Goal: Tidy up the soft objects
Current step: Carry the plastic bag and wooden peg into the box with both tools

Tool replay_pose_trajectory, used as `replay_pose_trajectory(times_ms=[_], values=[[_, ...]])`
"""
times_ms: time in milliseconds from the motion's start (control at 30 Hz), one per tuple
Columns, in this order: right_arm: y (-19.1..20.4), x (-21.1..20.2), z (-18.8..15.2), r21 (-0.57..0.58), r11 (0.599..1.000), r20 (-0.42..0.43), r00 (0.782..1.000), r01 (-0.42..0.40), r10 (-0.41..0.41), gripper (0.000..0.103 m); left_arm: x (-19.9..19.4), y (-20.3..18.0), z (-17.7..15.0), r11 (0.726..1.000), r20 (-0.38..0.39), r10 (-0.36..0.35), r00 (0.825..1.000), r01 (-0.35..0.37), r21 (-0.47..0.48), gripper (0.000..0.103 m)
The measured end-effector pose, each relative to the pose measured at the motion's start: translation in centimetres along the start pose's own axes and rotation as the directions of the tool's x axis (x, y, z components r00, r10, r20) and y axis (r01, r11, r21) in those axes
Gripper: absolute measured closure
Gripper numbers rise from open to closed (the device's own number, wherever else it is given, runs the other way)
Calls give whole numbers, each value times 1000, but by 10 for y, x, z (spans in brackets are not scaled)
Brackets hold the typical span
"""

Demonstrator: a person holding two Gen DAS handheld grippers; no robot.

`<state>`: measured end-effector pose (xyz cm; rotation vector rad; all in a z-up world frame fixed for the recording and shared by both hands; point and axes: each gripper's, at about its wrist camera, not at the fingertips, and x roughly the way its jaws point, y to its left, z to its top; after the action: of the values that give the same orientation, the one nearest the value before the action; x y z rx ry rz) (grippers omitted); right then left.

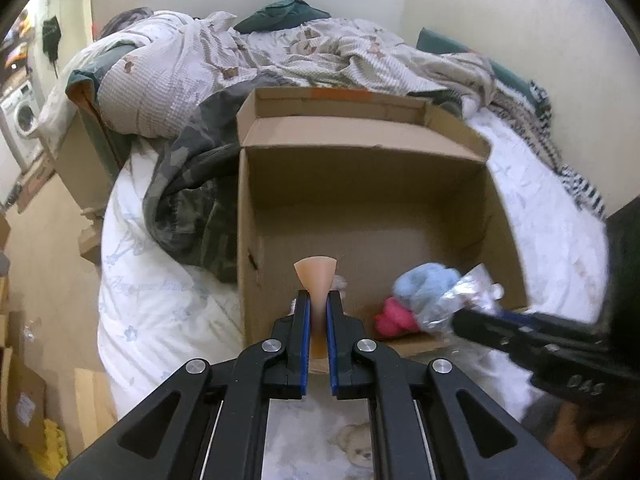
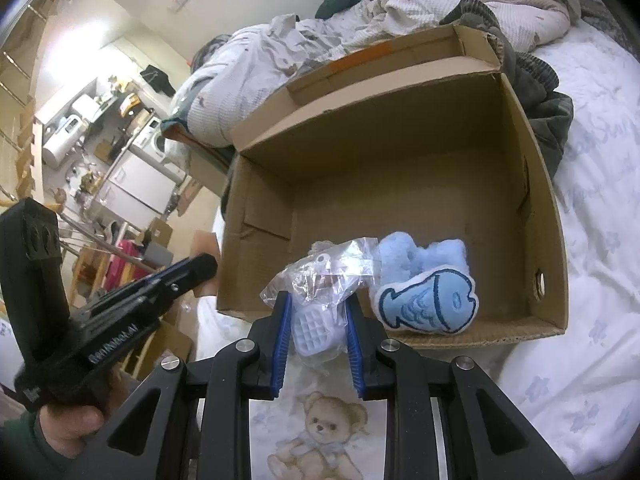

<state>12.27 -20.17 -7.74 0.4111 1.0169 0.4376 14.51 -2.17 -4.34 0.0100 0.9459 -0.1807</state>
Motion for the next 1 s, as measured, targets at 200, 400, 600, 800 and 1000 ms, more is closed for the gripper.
replay_pose_trajectory(times_ms=[200,400,600,800,1000], values=[[4,18,-2,-49,997,-54,997,53,-55,76,21,10,-6,998,-38,5,999,-8,-62,96],[12,33,-4,-118,986,-88,988,114,-125,76,28,2,-6,999,-50,25,998,-27,-27,96],[11,35,-5,-118,987,-94,988,113,-125,76,40,3,-9,999,-101,30,994,-34,-38,96],[9,34,-5,-117,987,-95,988,112,-123,76,40,1,-10,999,-100,27,995,-30,-27,96],[8,35,-4,-112,988,-96,988,110,-121,76,41,1,-12,999,-110,25,994,-28,-26,96]])
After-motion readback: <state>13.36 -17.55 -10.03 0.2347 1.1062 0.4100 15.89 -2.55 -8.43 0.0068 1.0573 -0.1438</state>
